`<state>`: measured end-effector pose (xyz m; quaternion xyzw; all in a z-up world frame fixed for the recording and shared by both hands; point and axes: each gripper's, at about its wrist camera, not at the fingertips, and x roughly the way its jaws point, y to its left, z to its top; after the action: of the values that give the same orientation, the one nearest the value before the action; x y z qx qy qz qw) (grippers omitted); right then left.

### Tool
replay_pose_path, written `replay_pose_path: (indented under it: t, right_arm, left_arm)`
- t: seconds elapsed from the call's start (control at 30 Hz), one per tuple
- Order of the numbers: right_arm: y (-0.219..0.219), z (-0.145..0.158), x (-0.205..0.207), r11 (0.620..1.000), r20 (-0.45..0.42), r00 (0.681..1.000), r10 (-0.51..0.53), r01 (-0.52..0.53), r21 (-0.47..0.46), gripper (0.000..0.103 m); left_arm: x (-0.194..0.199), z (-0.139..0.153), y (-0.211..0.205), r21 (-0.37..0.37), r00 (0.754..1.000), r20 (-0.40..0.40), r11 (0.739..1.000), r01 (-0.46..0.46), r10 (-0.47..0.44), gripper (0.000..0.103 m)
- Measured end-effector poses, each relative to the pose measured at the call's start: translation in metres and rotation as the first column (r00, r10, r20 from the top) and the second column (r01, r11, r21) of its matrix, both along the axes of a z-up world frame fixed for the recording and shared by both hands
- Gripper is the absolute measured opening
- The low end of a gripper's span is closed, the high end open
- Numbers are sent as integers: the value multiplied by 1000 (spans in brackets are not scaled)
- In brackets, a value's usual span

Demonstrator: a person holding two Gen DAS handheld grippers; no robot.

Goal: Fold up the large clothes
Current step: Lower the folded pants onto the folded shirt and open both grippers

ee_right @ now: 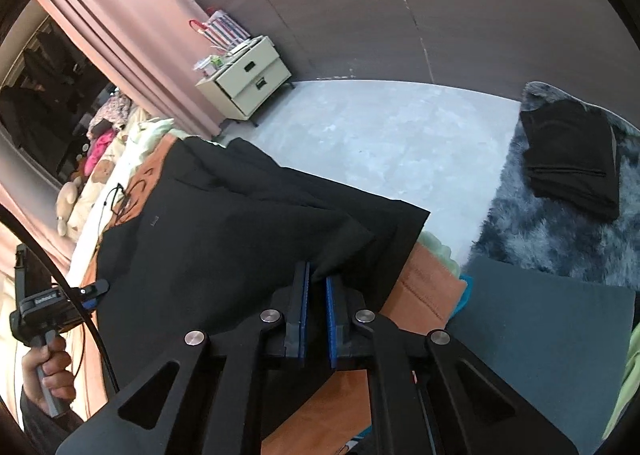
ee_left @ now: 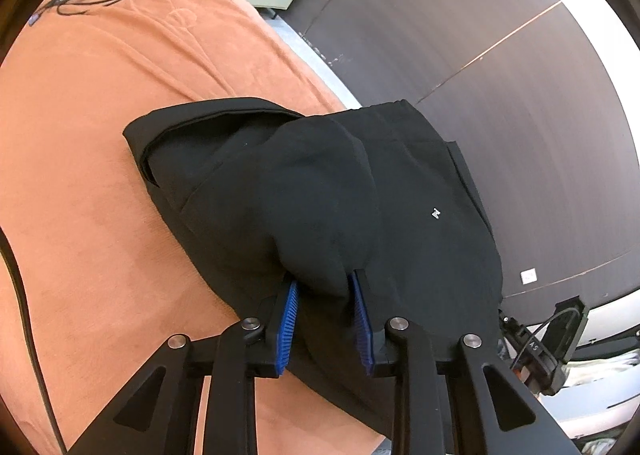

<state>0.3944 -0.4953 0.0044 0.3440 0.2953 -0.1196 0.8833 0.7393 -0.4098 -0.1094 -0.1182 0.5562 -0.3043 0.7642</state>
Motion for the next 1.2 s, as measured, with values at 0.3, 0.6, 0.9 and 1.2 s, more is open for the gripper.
replay_pose_path:
  t: [0.3, 0.6, 0.9, 1.2]
  right_arm:
    - [38, 63, -57, 1000, 104, 995, 6, -5, -8, 79]
    - [80, 94, -134, 998, 133, 991, 28, -21, -55, 83]
    - [126, 108, -191, 990, 161, 984, 69, -47, -136, 94]
    - [170, 110, -245, 982, 188, 978, 94, -60, -178, 94]
  left_arm:
    - [-47, 41, 28, 13, 998, 40, 999, -43, 42, 54]
    - [-123, 112, 72, -26, 982, 178, 998, -58, 62, 98]
    - [-195, 155, 115, 6, 957, 282, 998, -68, 64, 102]
    - [-286, 171, 176, -4, 931, 360, 998, -70, 67, 102]
